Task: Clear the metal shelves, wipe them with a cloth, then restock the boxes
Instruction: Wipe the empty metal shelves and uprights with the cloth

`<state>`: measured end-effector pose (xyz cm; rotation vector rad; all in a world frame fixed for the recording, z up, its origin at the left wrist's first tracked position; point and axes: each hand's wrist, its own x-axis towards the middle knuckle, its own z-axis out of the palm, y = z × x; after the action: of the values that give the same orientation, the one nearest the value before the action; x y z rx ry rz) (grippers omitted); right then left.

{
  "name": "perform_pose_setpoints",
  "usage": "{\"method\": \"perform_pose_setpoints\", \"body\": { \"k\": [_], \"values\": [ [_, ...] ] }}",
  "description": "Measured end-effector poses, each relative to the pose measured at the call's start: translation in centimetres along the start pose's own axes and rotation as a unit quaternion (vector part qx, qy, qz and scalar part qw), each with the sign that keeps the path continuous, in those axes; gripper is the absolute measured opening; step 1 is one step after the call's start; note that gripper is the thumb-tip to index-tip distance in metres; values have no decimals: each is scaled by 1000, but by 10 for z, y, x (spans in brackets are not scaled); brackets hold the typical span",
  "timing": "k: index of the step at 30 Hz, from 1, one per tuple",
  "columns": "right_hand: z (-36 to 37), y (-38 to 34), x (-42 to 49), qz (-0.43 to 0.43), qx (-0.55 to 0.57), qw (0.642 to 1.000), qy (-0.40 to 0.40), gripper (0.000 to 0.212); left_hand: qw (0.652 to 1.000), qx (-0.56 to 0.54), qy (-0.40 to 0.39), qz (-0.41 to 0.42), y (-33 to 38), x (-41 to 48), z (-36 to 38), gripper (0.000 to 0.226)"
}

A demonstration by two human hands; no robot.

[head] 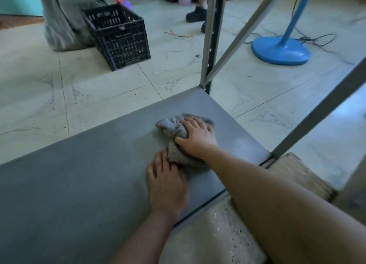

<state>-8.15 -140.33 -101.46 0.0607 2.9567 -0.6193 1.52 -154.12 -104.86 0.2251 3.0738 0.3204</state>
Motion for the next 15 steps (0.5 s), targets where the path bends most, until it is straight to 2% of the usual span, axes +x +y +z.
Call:
{"method": "perform_pose_setpoints", "body": {
  "k": [4, 6, 8, 12, 15],
  "values": [
    [-3, 19, -81, 0, -15, 999, -28, 78, 1000, 11, -1, -15, 3, 2, -2, 79],
    [-9, 36, -100, -17, -40, 997, -63, 79, 999, -7, 17, -33, 3, 4, -3, 73],
    [-21, 56, -105, -2, -54, 996, -69, 78, 999, -14, 14, -35, 4, 3, -5, 77],
    [-38, 94, -101, 122, -48, 991, 0, 70, 999, -9, 8, -34, 5, 4, 1, 66],
    [-32, 96, -95, 152, -51, 987, 28, 72, 999, -2, 16, -36, 4, 5, 3, 69]
  ]
}}
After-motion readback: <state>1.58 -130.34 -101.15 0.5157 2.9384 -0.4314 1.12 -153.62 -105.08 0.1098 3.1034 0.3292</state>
